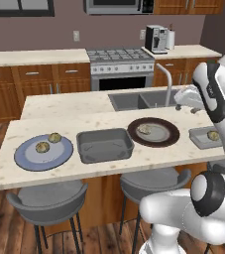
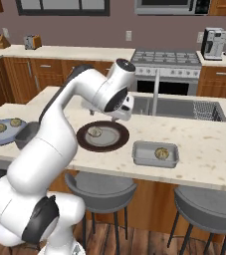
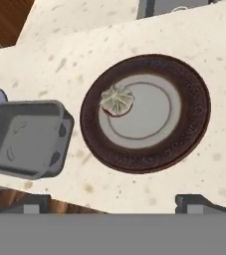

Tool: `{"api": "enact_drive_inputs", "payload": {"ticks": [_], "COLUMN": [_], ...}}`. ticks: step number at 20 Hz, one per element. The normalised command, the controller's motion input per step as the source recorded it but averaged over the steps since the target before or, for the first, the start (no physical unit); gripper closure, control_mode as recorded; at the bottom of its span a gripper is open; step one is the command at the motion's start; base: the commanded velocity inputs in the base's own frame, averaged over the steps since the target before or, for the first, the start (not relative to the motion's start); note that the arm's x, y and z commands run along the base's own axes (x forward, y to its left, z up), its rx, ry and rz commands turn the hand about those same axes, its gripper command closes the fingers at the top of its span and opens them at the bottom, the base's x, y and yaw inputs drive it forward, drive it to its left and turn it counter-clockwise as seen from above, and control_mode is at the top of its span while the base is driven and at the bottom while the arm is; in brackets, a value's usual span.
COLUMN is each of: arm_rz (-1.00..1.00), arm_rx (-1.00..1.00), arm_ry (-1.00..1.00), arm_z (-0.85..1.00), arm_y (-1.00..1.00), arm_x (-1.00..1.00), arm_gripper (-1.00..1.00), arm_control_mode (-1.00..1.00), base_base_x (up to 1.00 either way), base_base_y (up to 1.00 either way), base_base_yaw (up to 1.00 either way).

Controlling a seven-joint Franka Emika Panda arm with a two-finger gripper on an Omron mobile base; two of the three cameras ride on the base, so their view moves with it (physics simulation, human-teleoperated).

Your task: Place two dumplings into each of the tupperware containers and then place the containers in the fridge.

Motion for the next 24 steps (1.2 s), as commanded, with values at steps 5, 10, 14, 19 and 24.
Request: {"api": "enact_drive_inputs", "payload": {"ticks": [5, 10, 14, 19, 24], "arm_rz": [0.42, 0.41, 0.27, 0.13, 0.06], "arm_rx": [-0.24, -0.1, -0.08, -0.03, -0.03], "arm_ry": [-0.04, -0.08, -0.17, -0.16, 0.01], "arm_z": [-0.29, -0.57, -0.44, -0.31, -0.09], "arm_y": [0.59, 0.43, 0.21, 0.11, 0.06], "arm_x": [0.0, 0.14, 0.05, 0.34, 0.63], "arm_gripper": [-1.0, -1.0, -1.0, -1.0, -1.0], "arm_control_mode": [-1.0, -1.0, -1.0, -1.0, -1.0], "base_base_x": [0.0, 0.0, 0.0, 0.0, 0.0], "base_base_y": [0.0, 0.0, 0.0, 0.0, 0.0], "base_base_yaw": [0.0, 0.0, 0.0, 0.0, 0.0]}}
